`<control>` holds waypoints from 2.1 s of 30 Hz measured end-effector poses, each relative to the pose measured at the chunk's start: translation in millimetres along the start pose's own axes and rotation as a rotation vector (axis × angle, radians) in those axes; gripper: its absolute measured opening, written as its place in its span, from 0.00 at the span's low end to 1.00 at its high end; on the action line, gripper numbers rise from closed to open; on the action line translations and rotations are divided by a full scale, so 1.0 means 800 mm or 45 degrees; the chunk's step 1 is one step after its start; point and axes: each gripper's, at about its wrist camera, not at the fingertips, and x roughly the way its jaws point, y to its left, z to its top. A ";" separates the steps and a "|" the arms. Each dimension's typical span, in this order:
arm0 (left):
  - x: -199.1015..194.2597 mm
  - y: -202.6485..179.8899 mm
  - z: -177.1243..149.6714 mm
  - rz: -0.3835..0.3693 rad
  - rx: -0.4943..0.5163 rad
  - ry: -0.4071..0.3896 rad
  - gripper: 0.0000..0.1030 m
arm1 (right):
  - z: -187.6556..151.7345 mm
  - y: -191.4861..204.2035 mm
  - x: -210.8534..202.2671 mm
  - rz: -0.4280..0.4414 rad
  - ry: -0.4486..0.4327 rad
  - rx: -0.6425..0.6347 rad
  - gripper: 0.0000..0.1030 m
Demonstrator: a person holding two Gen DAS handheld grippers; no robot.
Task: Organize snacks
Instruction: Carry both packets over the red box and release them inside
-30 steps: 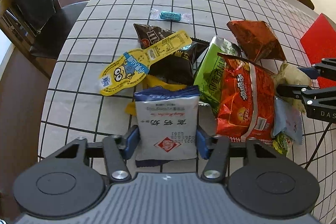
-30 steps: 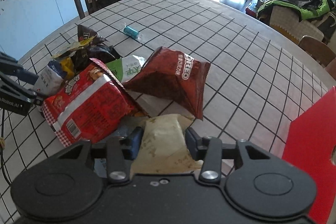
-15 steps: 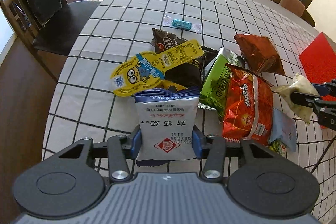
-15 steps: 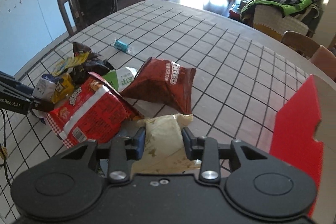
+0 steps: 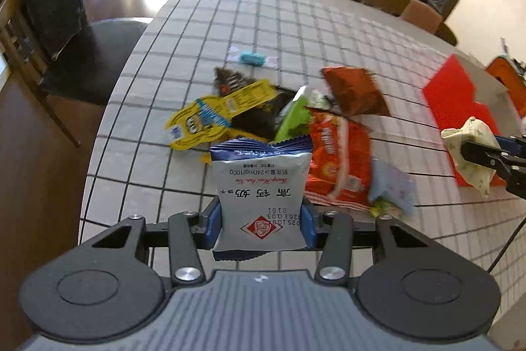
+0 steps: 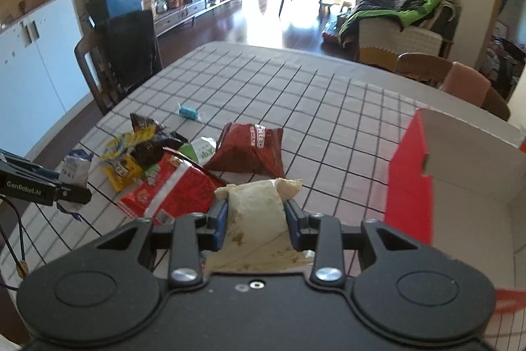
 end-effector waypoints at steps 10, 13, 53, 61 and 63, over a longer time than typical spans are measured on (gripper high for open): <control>-0.046 -0.059 0.021 -0.089 0.150 -0.052 0.45 | -0.002 -0.020 -0.066 -0.083 -0.081 0.105 0.34; -0.056 -0.087 0.032 -0.112 0.213 -0.084 0.45 | 0.001 -0.036 -0.078 -0.102 -0.100 0.133 0.34; 0.149 -0.517 0.134 -0.044 0.482 0.260 0.45 | -0.051 -0.369 -0.011 -0.193 0.131 0.225 0.34; 0.182 -0.532 0.136 0.038 0.514 0.323 0.45 | -0.057 -0.349 0.005 -0.136 0.204 0.138 0.34; 0.188 -0.536 0.133 0.075 0.537 0.324 0.45 | -0.060 -0.346 0.009 -0.112 0.231 0.120 0.34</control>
